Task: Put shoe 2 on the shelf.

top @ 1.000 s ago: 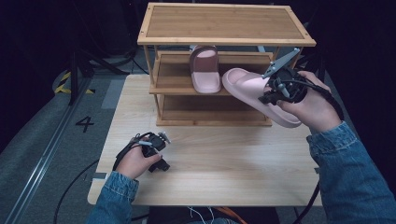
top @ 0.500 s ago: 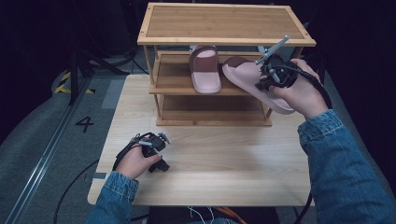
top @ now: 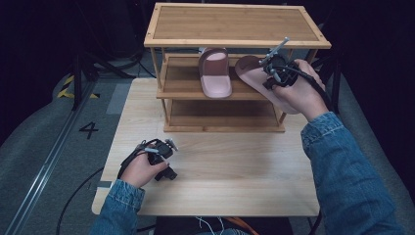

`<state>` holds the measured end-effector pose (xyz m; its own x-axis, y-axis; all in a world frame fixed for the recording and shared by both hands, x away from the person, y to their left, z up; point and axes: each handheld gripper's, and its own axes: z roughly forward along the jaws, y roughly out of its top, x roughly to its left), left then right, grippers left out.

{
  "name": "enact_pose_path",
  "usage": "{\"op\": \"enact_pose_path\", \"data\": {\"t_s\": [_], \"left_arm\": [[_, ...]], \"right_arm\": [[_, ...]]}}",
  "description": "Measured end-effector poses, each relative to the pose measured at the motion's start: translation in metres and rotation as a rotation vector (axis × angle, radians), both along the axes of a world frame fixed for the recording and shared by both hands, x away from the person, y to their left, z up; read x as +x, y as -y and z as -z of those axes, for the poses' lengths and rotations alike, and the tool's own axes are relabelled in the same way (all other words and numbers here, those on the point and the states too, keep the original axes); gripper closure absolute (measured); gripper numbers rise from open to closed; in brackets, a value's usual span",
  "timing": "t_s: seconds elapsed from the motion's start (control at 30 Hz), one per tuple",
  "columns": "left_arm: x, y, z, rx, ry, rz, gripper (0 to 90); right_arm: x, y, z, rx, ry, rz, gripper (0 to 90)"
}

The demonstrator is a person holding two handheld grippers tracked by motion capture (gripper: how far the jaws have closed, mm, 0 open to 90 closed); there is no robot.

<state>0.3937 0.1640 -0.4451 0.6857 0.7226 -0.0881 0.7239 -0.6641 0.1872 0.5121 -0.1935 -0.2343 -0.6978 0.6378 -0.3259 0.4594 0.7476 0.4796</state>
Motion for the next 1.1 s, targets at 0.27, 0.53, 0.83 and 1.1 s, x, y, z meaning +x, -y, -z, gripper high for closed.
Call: {"op": "enact_pose_path", "data": {"t_s": [0.27, 0.53, 0.83, 1.1], "left_arm": [[0.001, -0.001, 0.000, 0.003, 0.000, 0.001, 20.6], [0.000, -0.001, 0.000, 0.002, -0.002, -0.003, 20.1], [0.004, 0.002, -0.001, -0.002, 0.000, 0.010, 20.2], [0.009, 0.009, -0.003, 0.004, -0.002, 0.035, 20.3]], "right_arm": [[0.002, -0.008, 0.005, 0.018, 0.043, 0.012, 84.5], [0.003, -0.011, 0.010, 0.032, 0.089, 0.025, 76.9], [-0.008, 0.000, 0.005, 0.074, 0.107, 0.036, 60.1], [-0.027, 0.030, -0.004, 0.167, 0.059, 0.064, 59.4]]}}
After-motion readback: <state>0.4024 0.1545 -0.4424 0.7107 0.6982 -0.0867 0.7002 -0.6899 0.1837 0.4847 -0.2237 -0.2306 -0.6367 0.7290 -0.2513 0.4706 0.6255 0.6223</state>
